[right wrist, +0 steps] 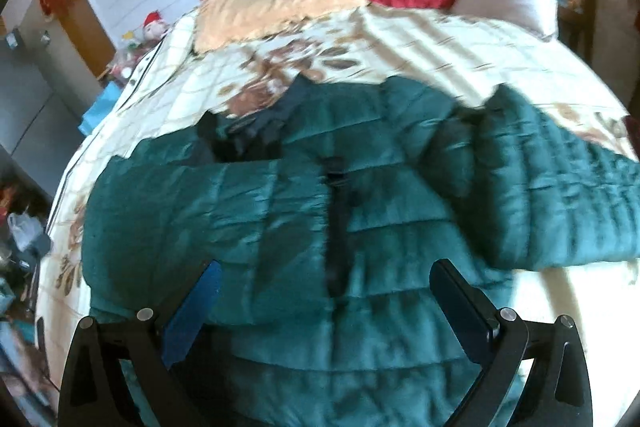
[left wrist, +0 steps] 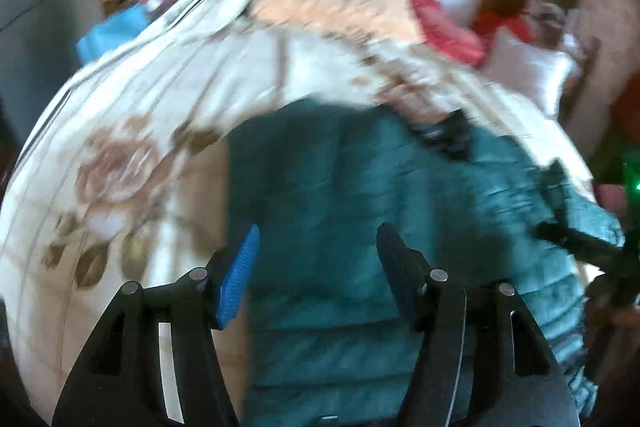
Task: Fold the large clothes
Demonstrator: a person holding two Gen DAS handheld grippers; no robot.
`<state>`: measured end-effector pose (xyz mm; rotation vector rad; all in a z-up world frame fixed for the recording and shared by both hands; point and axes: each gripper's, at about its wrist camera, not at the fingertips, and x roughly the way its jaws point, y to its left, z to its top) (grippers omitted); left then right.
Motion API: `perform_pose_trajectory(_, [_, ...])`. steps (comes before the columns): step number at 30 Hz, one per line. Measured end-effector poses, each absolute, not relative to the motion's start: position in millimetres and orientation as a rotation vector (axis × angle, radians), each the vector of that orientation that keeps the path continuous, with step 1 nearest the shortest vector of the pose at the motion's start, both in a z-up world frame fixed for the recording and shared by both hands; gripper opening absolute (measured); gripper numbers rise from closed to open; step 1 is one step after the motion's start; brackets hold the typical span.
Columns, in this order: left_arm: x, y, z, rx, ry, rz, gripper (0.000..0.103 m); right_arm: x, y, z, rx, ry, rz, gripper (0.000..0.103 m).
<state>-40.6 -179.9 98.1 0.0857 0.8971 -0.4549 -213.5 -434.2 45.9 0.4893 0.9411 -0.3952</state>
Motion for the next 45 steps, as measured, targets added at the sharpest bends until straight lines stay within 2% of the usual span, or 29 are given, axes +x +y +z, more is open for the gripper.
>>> perform_pose_trajectory(1, [-36,-172,89,0.079,0.918,-0.435,0.061,-205,-431,39,0.481,0.963,-0.391,0.103])
perform_pose_trajectory(3, [-32,-162,74,0.072,0.949,-0.399,0.061,-191,-426,27,0.467,1.011,-0.382,0.095])
perform_pose_trajectory(5, [-29,-155,61,0.064,0.981,-0.376,0.061,-179,-425,14,0.488,1.041,-0.375,0.066])
perform_pose_trajectory(6, [-29,-154,58,0.057,0.993,-0.376,0.061,-177,-426,12,0.506,1.03,-0.376,0.06])
perform_pose_trajectory(8, [-28,-152,54,0.05,1.005,-0.371,0.061,-177,-424,15,0.511,0.978,-0.377,0.029])
perform_pose_trajectory(10, [-29,-150,58,0.033,0.996,-0.378,0.061,-179,-419,27,0.461,0.942,-0.379,0.025])
perform_pose_trajectory(15, [-27,-149,67,0.011,0.956,-0.377,0.061,-200,-413,70,0.219,0.806,-0.497,0.023])
perform_pose_trajectory(20, [-18,-162,60,0.034,0.991,-0.365,0.061,-194,-456,38,0.365,0.871,-0.533,0.024])
perform_pose_trajectory(21, [-19,-163,63,0.028,0.986,-0.369,0.061,-191,-461,32,0.393,0.898,-0.522,0.026])
perform_pose_trajectory(23, [-19,-166,69,0.011,0.963,-0.383,0.061,-196,-468,29,0.42,0.924,-0.544,0.049])
perform_pose_trajectory(26, [-16,-176,76,0.018,0.934,-0.381,0.061,-214,-463,46,0.423,0.844,-0.562,0.055])
perform_pose_trajectory(32, [-2,-208,77,0.035,0.906,-0.366,0.061,-195,-422,68,0.373,0.827,-0.383,0.056])
perform_pose_trajectory(37, [9,-230,58,0.089,0.928,-0.324,0.061,-162,-403,52,0.295,0.851,-0.335,0.056])
perform_pose_trajectory(41, [7,-235,47,0.12,0.914,-0.31,0.064,-138,-414,25,0.056,0.965,-0.53,0.056])
perform_pose_trajectory(45, [5,-236,43,0.133,0.902,-0.321,0.068,-163,-454,34,0.17,0.923,-0.652,0.056])
